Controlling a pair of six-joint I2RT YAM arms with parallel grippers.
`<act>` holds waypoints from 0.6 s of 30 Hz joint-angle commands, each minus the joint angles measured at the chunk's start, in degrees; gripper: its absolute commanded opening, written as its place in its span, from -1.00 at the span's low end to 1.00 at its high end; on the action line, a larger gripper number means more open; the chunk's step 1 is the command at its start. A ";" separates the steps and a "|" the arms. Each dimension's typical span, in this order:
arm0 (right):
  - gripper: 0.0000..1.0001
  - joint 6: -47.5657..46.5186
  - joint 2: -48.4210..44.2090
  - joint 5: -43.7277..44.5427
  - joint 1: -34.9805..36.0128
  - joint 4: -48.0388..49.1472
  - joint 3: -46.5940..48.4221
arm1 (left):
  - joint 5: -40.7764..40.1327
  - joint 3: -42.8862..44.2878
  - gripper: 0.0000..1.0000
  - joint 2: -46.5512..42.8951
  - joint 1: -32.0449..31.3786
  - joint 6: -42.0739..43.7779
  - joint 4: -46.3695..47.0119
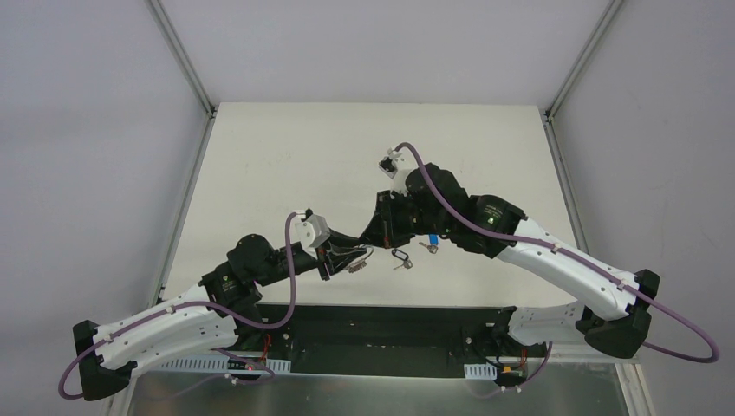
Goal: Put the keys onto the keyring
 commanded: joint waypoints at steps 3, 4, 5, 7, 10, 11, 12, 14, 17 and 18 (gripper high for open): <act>-1.00 -0.83 0.04 0.52 0.76 1.11 3.20 | -0.57 2.23 -0.53 0.24 -0.05 0.12 4.36; -1.00 -0.87 0.02 0.56 0.74 1.06 3.20 | -0.62 2.27 -0.53 0.40 -0.04 0.13 4.43; -1.00 -0.88 0.04 0.56 0.75 1.07 3.24 | -0.66 2.30 -0.53 0.57 -0.05 0.16 4.62; -1.00 -0.92 0.01 0.55 0.88 1.10 3.24 | -0.52 2.29 -0.58 0.79 -0.04 0.04 4.96; -1.00 -0.92 -0.12 0.56 0.93 1.15 3.19 | -0.02 2.51 -1.00 1.56 -0.04 0.20 4.96; -1.00 -0.98 -0.20 0.59 0.97 1.19 3.15 | -0.10 2.51 -1.00 1.72 -0.04 0.11 4.83; -1.00 -0.92 -0.24 0.64 1.00 1.12 3.09 | -0.28 2.52 -1.00 1.88 -0.04 0.17 4.74; -1.00 -0.82 -0.53 0.71 0.99 1.19 2.93 | -1.23 2.64 -1.00 2.14 -0.04 0.17 4.11; -1.00 -0.83 -0.97 0.93 1.07 1.33 2.64 | -3.45 2.75 -1.00 2.46 -0.04 0.02 3.07; -1.00 -0.89 -1.05 0.99 1.06 1.42 2.54 | -4.51 2.87 -1.00 2.60 -0.03 -0.20 2.72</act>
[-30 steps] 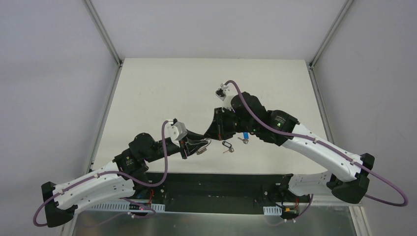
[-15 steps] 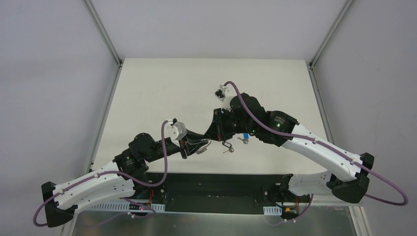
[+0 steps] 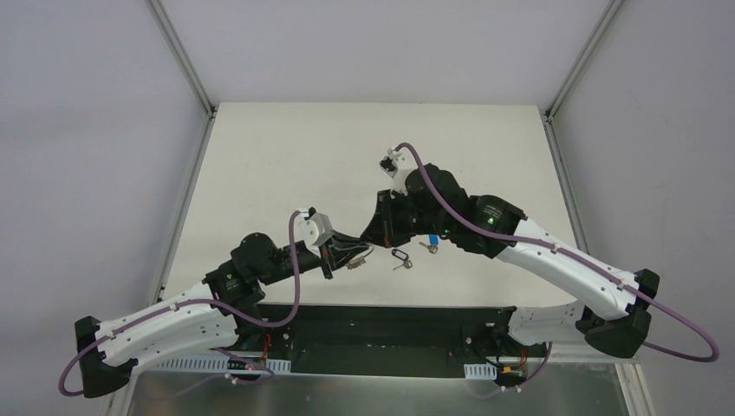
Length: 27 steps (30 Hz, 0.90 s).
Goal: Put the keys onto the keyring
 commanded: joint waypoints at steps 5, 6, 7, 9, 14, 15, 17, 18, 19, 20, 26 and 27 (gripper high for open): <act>-1.00 -0.04 -1.63 -0.36 0.60 2.20 2.20 | -5.34 3.93 -1.00 1.64 -0.02 -0.56 -0.93; -1.00 -0.12 -1.61 -0.29 0.55 2.20 2.19 | -4.97 4.25 -1.00 2.10 -0.02 -0.51 -1.29; -1.00 -0.13 -1.55 -0.29 0.55 2.20 2.22 | -4.59 4.43 -1.00 2.35 -0.02 -0.36 -1.69; -1.00 -0.15 -1.36 -0.25 0.56 2.14 2.36 | -4.13 4.31 -1.00 2.26 -0.02 -0.12 -1.90; -1.00 -0.04 -1.44 0.14 0.53 2.05 2.51 | -4.53 3.62 -0.61 0.75 -0.02 -0.14 -1.94; -1.00 -0.04 -1.40 0.15 0.59 1.95 2.55 | -4.65 3.42 -0.58 0.45 -0.02 -0.18 -1.87; -1.00 0.04 -1.39 0.25 0.58 1.92 2.55 | -4.80 3.33 -0.57 0.19 -0.02 -0.25 -1.87; -1.00 0.05 -1.39 0.25 0.57 1.94 2.52 | -4.60 3.41 -0.56 0.18 -0.02 -0.23 -1.89; -1.00 0.05 -1.35 0.26 0.60 1.98 2.58 | -4.52 3.50 -0.56 0.26 -0.02 -0.23 -1.90; -1.00 -0.01 -1.35 0.26 0.59 1.95 2.62 | -4.50 3.59 -0.56 0.33 -0.02 -0.29 -1.94; -1.00 -0.04 -1.35 0.80 0.61 1.81 2.59 | -3.51 4.24 -0.56 0.81 -0.02 -0.60 -2.73; -1.00 -0.09 -1.35 0.91 0.55 1.78 2.57 | -3.42 4.30 -0.56 0.78 -0.02 -0.58 -2.74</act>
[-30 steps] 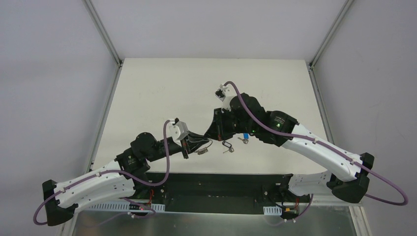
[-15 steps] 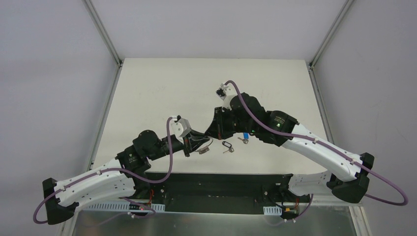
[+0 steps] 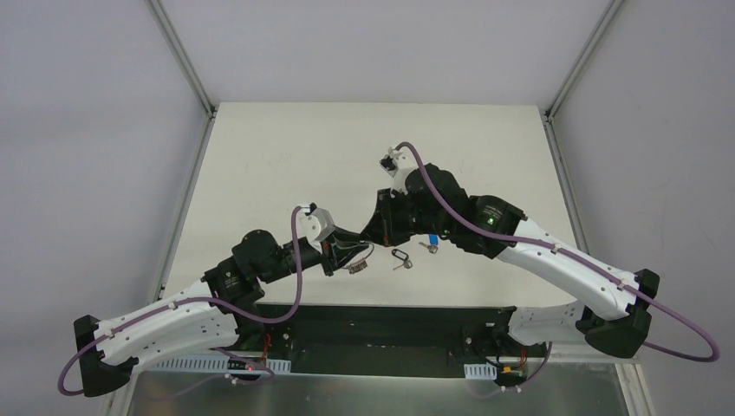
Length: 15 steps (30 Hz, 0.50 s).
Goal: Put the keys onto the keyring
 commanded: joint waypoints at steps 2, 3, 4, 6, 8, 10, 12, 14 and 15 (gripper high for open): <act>-1.00 0.17 -1.33 -0.43 0.55 1.11 2.63 | -0.29 2.17 -0.56 -0.09 0.03 -0.30 0.25; -1.00 0.22 -1.28 -0.49 0.50 1.11 2.67 | -0.21 2.32 -0.57 0.06 0.03 -0.31 0.11; -1.00 0.12 -1.32 -0.40 0.51 1.15 2.64 | -0.09 2.42 -0.57 0.21 0.03 -0.44 -0.04; -1.00 0.10 -1.34 -0.23 0.50 1.11 2.61 | 0.02 2.44 -0.58 0.25 0.03 -0.54 -0.33; -1.00 0.07 -1.50 0.02 0.51 1.19 2.47 | 0.01 2.44 -0.58 0.12 0.03 -0.66 -0.55; -1.00 0.09 -1.58 0.18 0.50 1.30 2.43 | 0.02 2.36 -0.58 0.01 0.00 -0.83 -0.82; -1.00 0.09 -1.59 0.25 0.48 1.37 2.36 | -0.01 2.32 -0.58 -0.08 0.00 -0.91 -1.20; -1.00 0.09 -1.57 0.38 0.46 1.46 2.30 | 0.04 2.35 -0.58 -0.25 0.03 -1.02 -1.41; -1.00 0.09 -1.59 0.32 0.47 1.49 2.26 | 0.01 2.24 -0.58 -0.44 0.03 -1.11 -1.48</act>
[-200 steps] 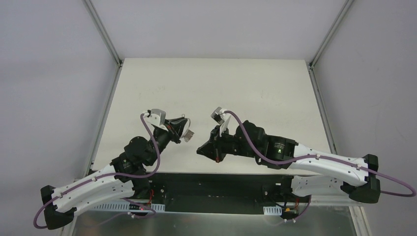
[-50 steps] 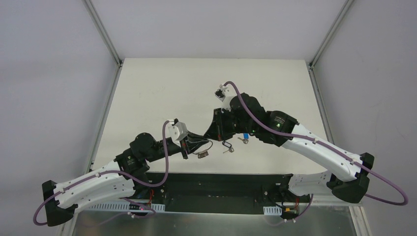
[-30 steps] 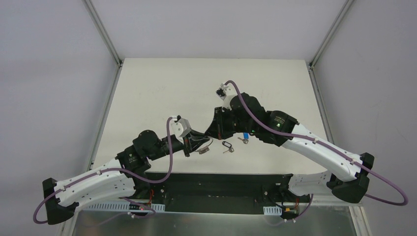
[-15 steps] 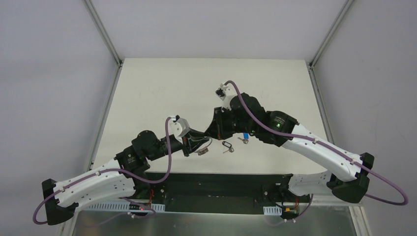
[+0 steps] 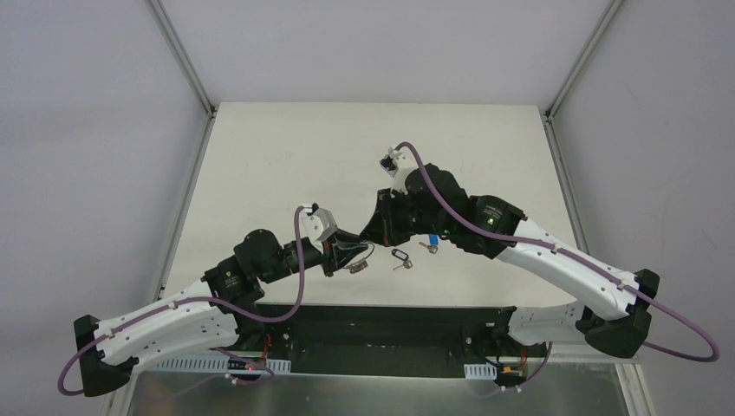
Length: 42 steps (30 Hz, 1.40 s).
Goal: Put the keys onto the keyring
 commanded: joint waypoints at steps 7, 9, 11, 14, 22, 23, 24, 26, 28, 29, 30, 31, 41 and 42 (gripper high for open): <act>-1.00 0.20 -1.59 -0.11 0.45 1.57 2.16 | 0.02 2.13 -0.57 -0.81 0.03 -1.00 -0.06; -1.00 0.15 -1.59 -0.17 0.45 1.57 2.19 | 0.37 2.37 -0.56 -0.63 0.03 -0.97 0.02; -1.00 0.20 -1.46 -0.19 0.49 1.57 2.20 | 0.93 2.59 -0.55 -0.37 0.03 -0.92 0.28; -1.00 0.20 -1.24 -0.36 0.50 1.65 2.16 | 1.38 2.56 -0.54 -0.23 0.02 -0.91 1.20; -1.00 0.16 -1.15 -0.54 0.48 1.66 2.17 | 2.06 2.95 -0.54 0.34 0.03 -0.40 2.33; -1.00 0.05 -1.15 -0.54 0.55 1.66 2.16 | 1.99 2.91 -0.54 0.36 0.03 -0.34 2.42; -1.00 0.02 -1.14 -0.54 0.59 1.66 2.09 | 1.96 2.95 -0.54 0.34 0.02 -0.30 2.38; -1.00 0.02 -1.15 -0.55 0.50 1.66 2.11 | 1.90 2.81 -0.54 0.34 0.03 -0.29 2.46; -1.00 0.02 -1.14 -0.55 0.49 1.66 2.13 | 1.95 2.78 -0.60 0.38 0.03 -0.29 2.46; -1.00 -0.05 -1.22 -0.54 0.41 1.74 2.09 | 2.00 2.85 -0.71 0.43 0.03 -0.29 2.50; -1.00 -0.05 -1.24 -0.54 0.55 1.74 2.09 | 2.08 2.84 -0.92 0.52 0.03 -0.22 2.51; -1.00 -0.01 -1.24 -0.62 0.44 1.75 2.10 | 2.07 2.75 -1.00 0.53 0.03 -0.10 2.48; -1.00 0.28 -1.84 -0.07 0.48 1.75 1.84 | -3.22 1.88 -1.00 0.89 0.03 0.32 1.85; -1.00 0.36 -1.90 -0.10 0.50 1.81 1.73 | -3.82 1.85 -1.00 0.94 0.03 0.32 1.79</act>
